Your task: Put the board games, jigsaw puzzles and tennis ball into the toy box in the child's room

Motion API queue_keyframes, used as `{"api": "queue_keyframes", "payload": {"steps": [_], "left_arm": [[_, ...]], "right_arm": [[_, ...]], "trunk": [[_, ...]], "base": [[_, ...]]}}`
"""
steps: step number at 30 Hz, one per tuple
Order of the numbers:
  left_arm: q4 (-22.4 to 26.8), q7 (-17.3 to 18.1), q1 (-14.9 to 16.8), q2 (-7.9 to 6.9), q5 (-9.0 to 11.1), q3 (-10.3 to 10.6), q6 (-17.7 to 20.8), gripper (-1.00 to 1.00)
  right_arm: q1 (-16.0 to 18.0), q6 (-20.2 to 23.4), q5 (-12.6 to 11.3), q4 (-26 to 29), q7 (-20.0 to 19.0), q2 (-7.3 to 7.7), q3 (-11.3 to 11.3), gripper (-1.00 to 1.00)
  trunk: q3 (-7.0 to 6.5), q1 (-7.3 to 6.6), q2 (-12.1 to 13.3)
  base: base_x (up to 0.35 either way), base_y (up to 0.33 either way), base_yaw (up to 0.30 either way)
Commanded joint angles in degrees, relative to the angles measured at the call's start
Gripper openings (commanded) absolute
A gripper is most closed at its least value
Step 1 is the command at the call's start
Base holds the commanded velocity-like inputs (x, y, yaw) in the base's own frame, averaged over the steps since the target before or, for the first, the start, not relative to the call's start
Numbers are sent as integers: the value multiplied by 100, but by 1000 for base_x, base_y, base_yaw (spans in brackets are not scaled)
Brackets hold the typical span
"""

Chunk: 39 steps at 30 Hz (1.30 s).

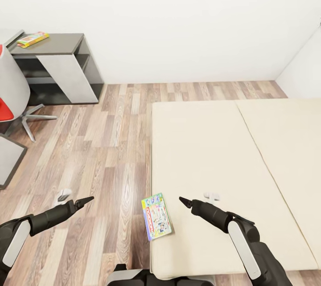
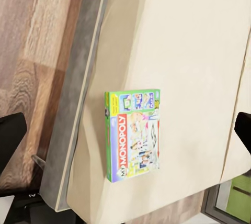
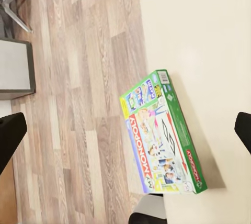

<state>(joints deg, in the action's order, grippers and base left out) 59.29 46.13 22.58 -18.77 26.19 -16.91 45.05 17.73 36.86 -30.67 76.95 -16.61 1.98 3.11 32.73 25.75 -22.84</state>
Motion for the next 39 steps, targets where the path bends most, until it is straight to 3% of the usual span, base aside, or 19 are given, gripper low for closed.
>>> {"api": "queue_keyframes", "payload": {"steps": [1, 39], "left_arm": [[2, 11, 4, 1, 9, -5, 31, 100], [-5, 6, 10, -5, 2, -5, 31, 100]], "right_arm": [[3, 23, -9, 5, -2, 4, 0, 100], [5, 23, -8, 0, 13, -6, 16, 100]], "trunk": [[-3, 3, -8], [-358, 3, -8]], "base": [[0, 0, 0], [0, 0, 0]]}}
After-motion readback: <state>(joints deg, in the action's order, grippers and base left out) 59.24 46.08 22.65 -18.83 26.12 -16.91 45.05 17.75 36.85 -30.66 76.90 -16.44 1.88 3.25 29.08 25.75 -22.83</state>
